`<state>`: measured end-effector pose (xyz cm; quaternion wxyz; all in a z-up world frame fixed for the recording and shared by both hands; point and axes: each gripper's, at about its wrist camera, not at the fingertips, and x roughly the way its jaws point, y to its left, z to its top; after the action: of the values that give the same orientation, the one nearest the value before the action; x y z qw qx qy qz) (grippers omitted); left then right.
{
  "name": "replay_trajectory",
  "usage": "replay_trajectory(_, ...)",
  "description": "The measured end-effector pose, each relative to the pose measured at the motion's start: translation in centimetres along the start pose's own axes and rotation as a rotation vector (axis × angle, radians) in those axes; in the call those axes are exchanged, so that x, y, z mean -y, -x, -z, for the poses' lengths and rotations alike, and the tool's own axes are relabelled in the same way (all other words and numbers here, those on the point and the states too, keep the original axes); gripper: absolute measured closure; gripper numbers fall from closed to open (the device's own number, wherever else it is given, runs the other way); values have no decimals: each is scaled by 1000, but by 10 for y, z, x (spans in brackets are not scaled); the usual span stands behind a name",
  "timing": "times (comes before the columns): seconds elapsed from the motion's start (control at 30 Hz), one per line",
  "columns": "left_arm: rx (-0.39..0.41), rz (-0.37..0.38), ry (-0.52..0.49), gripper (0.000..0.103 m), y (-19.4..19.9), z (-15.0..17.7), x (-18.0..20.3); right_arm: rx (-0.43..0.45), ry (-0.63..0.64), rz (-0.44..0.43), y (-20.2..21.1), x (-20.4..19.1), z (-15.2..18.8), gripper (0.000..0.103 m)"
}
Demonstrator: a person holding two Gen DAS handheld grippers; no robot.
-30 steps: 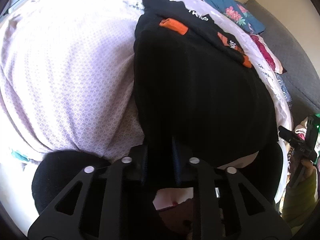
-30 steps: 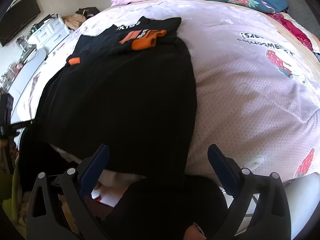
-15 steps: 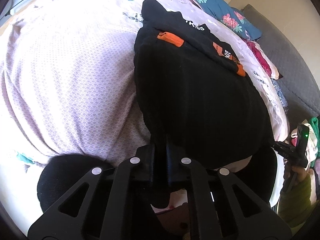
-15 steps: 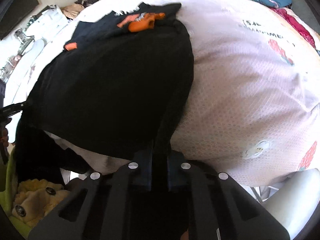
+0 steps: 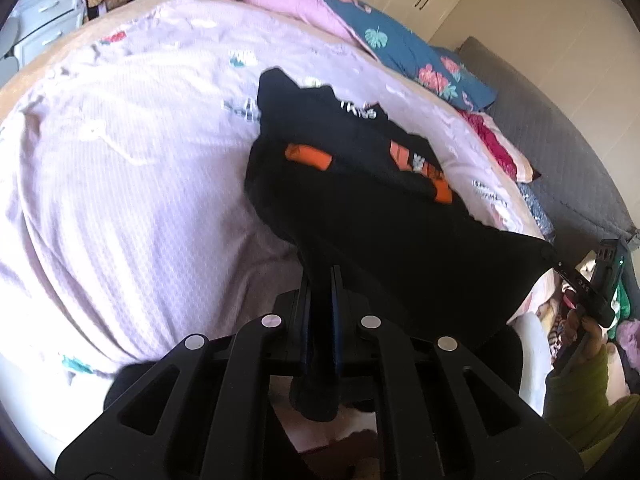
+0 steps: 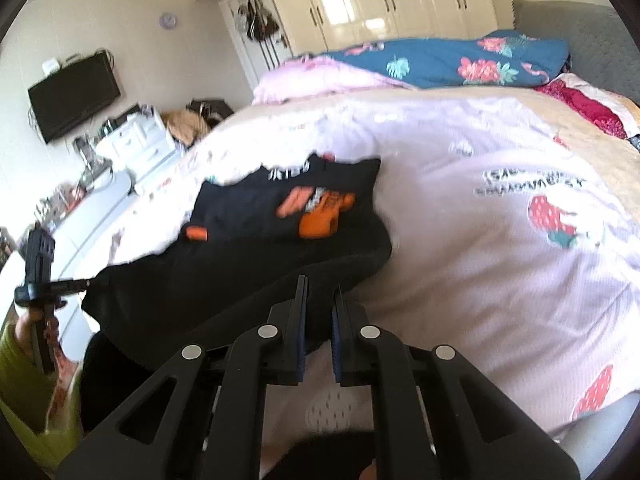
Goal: Fold small clothes
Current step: 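Lift the hem with both tools and fold it toward the collar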
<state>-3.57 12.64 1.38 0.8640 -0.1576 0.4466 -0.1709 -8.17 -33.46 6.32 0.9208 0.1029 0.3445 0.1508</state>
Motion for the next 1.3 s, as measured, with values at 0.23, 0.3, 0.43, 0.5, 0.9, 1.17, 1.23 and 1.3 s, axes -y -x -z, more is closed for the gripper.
replay_trajectory(0.23, 79, 24, 35, 101, 9, -25, -5, 102, -43, 15, 2, 12, -26, 94)
replay_trajectory(0.3, 100, 30, 42, 101, 11, -31, -5, 121, -49, 27, 1, 14, -32, 94)
replay_trajectory(0.43, 130, 34, 41, 101, 14, -42, -3, 142, -58, 35, -3, 13, -41, 94)
replay_trajectory(0.5, 152, 35, 47, 101, 16, -49, -4, 151, -54, 43, -4, 12, -45, 94)
replay_trajectory(0.9, 247, 3, 53, 101, 12, -91, -1, 200, -51, 104, -21, 10, -80, 94)
replay_trajectory(1.17, 284, -8, 72, 101, 0, -118, -1, 209, -14, 155, -43, 5, -105, 94)
replay_trajectory(1.23, 286, -12, 77, 101, -4, -125, -2, 208, -22, 163, -48, 7, -110, 94)
replay_trajectory(1.3, 289, -12, 86, 101, -10, -132, -3, 205, -36, 170, -55, 10, -114, 94)
